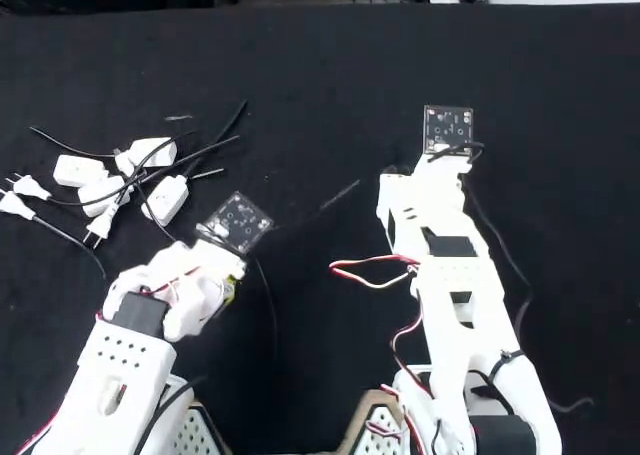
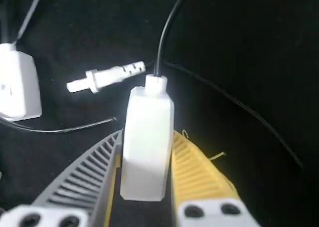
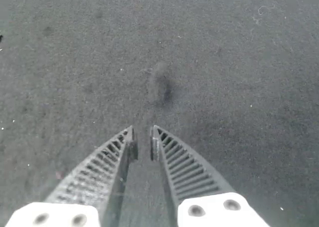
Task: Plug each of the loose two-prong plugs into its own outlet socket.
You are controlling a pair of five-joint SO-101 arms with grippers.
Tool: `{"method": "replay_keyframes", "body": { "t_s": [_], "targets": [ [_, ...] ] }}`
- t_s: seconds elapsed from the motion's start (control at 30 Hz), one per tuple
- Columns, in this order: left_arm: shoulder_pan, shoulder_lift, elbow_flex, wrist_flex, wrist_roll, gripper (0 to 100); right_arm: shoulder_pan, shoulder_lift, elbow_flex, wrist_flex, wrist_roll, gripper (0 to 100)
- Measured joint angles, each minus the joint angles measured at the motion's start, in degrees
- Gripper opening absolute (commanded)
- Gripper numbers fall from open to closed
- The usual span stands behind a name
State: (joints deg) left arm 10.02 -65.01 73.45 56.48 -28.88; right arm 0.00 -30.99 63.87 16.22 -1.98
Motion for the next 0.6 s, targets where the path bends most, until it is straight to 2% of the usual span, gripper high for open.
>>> {"method": "replay_keyframes", "body": {
  "t_s": [0.2, 0.27, 0.4, 0.5, 0.6],
  "targets": [
    [5.1, 0.0, 4.31, -0.53, -1.76, 3, 0.0, 0.0, 0.0, 0.0, 0.0, 4.9],
    [6.15, 0.0, 5.63, -2.37, -1.93, 6, 0.0, 0.0, 0.0, 0.0, 0.0, 4.9],
    [5.8, 0.0, 7.03, -3.34, -1.93, 19, 0.0, 0.0, 0.0, 0.0, 0.0, 4.9],
    [4.75, -0.18, 7.03, -2.81, -0.26, 19, 0.0, 0.0, 0.0, 0.0, 0.0, 4.9],
    [0.53, -0.35, 7.03, -1.49, 0.09, 19, 0.0, 0.0, 0.0, 0.0, 0.0, 4.9]
  ]
}}
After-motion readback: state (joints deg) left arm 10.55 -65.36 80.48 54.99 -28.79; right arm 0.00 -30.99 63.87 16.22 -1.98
